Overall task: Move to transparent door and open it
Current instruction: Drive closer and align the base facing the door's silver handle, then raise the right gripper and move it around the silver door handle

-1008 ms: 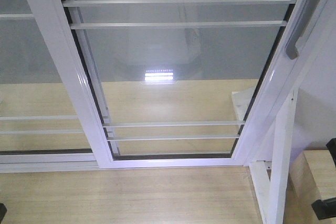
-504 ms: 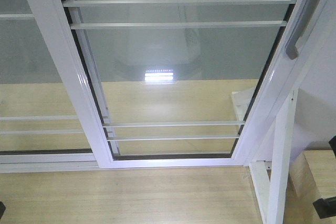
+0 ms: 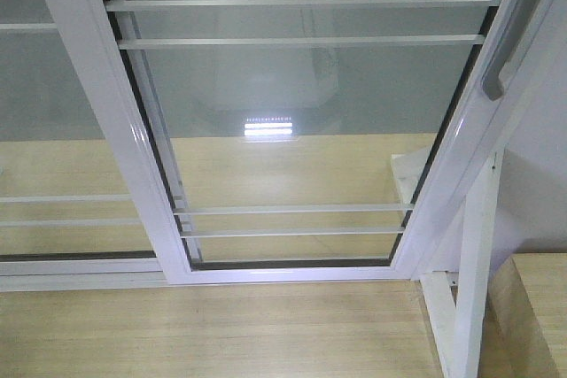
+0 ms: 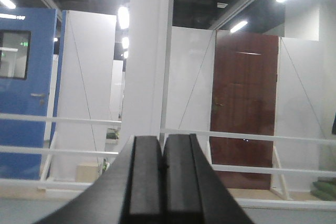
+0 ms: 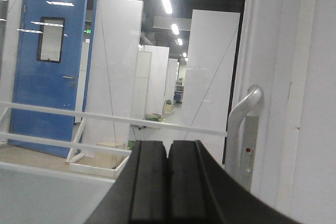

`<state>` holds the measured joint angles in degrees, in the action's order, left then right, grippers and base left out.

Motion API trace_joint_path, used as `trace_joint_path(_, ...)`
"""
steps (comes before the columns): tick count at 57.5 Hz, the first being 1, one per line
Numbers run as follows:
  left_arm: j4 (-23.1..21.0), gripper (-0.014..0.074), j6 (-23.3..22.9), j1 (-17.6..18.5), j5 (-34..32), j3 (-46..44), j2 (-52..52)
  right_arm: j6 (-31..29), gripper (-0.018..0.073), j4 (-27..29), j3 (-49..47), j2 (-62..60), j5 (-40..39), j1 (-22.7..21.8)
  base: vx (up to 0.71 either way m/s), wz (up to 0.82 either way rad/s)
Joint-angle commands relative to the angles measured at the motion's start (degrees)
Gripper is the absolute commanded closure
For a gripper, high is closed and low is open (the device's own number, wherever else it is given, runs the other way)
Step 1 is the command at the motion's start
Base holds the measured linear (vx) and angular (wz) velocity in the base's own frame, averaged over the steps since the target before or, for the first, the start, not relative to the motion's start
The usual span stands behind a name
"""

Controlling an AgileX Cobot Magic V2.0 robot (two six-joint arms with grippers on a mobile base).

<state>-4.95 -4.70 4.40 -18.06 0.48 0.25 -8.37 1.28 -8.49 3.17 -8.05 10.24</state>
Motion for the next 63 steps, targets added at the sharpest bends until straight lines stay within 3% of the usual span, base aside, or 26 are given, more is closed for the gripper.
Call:
trace_joint_path(1, -7.0, 0.0594, 1.0, 0.2, -2.9, -5.9, 4.9, -5.0, 0.0502, 2.9, -8.7, 6.4, 0.7, 0.1, 0.0, 0.0)
trace_joint_path(9, -8.1, 0.0594, 7.2, 0.2, -3.5, -16.3, 17.3, -7.3, 0.0502, 3.2, -21.1, 19.5, 4.5, 0.1, 0.0, 0.0)
trace_joint_path(18, -7.9, 0.0594, 7.7, 0.2, -0.9, -29.0, 35.5, -7.3, 0.0502, 3.2, -33.1, 36.3, 6.2, 0.1, 0.0, 0.0)
trace_joint_path(31, 0.9, 0.0594, 7.5, 0.2, -0.2, -40.1, 53.8, -6.9, 0.0502, 3.2, -39.7, 52.8, 3.7, 0.1, 0.0, 0.0)
trace_joint_path(42, 0.9, 0.0594, 7.2, 0.2, -2.5, -41.1, 58.8, -6.8, 0.0502, 3.3, -39.8, 58.9, 2.7, 0.1, 0.0, 0.0)
trace_joint_path(63, 1.0, 0.0569, 7.3, 0.2, -2.0, -41.1, 59.1, -6.7, 0.0486, 3.3, -39.8, 61.6, 1.4, 0.1, 0.0, 0.0)
